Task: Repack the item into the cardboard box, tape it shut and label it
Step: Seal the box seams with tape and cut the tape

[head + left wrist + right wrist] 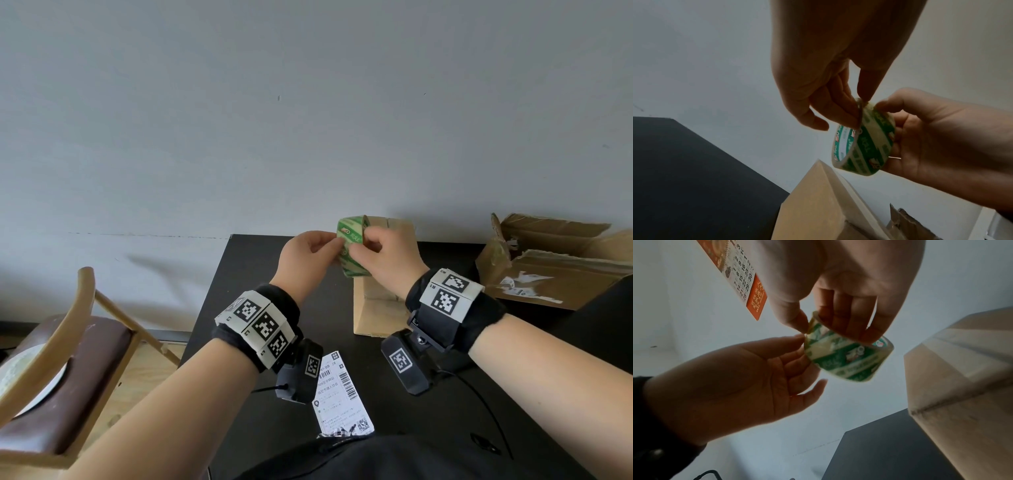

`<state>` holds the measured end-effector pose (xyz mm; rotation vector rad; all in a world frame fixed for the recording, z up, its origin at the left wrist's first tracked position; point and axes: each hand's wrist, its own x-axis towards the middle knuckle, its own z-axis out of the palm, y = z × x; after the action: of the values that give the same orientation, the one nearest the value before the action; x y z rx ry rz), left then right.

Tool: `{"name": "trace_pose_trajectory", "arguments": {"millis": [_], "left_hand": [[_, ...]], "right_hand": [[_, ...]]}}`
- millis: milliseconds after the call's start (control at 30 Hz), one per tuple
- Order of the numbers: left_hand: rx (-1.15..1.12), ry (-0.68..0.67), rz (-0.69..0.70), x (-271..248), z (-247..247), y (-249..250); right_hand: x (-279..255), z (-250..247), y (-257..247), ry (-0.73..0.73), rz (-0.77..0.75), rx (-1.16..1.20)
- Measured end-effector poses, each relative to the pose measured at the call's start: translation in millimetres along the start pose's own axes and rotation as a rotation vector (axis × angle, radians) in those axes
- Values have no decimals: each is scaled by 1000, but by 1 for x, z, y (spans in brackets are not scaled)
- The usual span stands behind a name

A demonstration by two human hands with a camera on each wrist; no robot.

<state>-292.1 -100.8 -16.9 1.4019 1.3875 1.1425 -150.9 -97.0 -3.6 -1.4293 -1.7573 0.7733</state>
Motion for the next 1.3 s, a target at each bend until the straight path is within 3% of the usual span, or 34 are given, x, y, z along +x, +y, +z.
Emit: {"name": "trace_pose_trajectory", "arguments": {"millis": [400,633,767,933,1167,1300], "left_hand": [[265,-81,151,-6,-3,-3],[118,-73,41,-5,3,-3],[38,-2,-19,0,3,-4],[135,-27,55,0,0,-5],[315,-51,211,-1,-3,-7],[304,-85,209,-1,1,-9]], "right_hand": [[6,-4,1,-88,251,219],[7,-3,2,-15,170,112],[2,-2,2,-79,90,41],[1,-1,5,-91,92,15],[6,1,5,-99,210,160],[7,1,5,-85,237,174]]}}
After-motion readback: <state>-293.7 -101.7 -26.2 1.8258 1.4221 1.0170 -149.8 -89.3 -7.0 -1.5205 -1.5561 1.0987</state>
